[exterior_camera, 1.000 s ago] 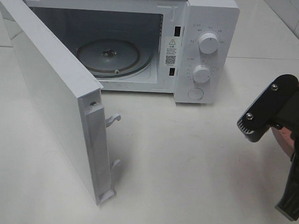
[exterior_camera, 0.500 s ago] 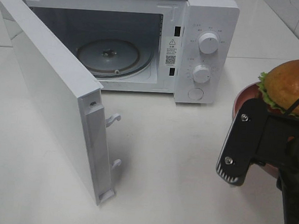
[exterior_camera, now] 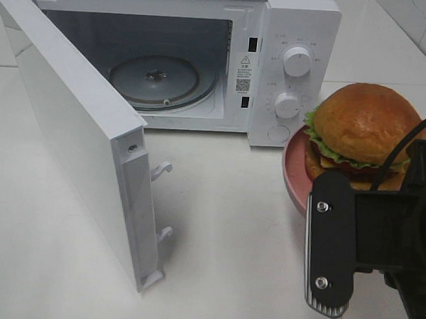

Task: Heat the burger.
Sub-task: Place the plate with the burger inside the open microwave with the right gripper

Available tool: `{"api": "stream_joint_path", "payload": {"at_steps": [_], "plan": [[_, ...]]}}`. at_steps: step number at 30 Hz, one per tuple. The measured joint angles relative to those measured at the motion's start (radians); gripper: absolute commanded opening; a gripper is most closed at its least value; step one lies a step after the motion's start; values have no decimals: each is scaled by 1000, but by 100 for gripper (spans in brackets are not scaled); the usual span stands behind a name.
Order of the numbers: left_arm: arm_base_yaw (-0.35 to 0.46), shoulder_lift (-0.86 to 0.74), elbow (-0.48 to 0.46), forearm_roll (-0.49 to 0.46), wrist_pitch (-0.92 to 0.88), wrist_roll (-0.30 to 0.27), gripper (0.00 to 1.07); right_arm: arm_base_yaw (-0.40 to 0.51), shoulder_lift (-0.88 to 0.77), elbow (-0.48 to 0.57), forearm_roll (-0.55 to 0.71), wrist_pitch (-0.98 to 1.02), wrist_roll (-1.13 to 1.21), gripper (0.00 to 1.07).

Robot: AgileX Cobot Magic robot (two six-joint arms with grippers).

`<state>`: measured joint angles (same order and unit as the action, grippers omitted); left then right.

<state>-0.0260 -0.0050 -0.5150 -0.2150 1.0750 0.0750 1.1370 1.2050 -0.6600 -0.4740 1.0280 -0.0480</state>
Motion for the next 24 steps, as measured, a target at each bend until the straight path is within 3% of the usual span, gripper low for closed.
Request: {"api": "stream_joint_path", "payload": {"at_steps": [13,24], "plan": [[0,0,0,0,0,0,100,0,0,0,-2,-106,-288,0],[0,0,0,0,0,0,100,-5,0,0,-2,-209,-340,0]]}}
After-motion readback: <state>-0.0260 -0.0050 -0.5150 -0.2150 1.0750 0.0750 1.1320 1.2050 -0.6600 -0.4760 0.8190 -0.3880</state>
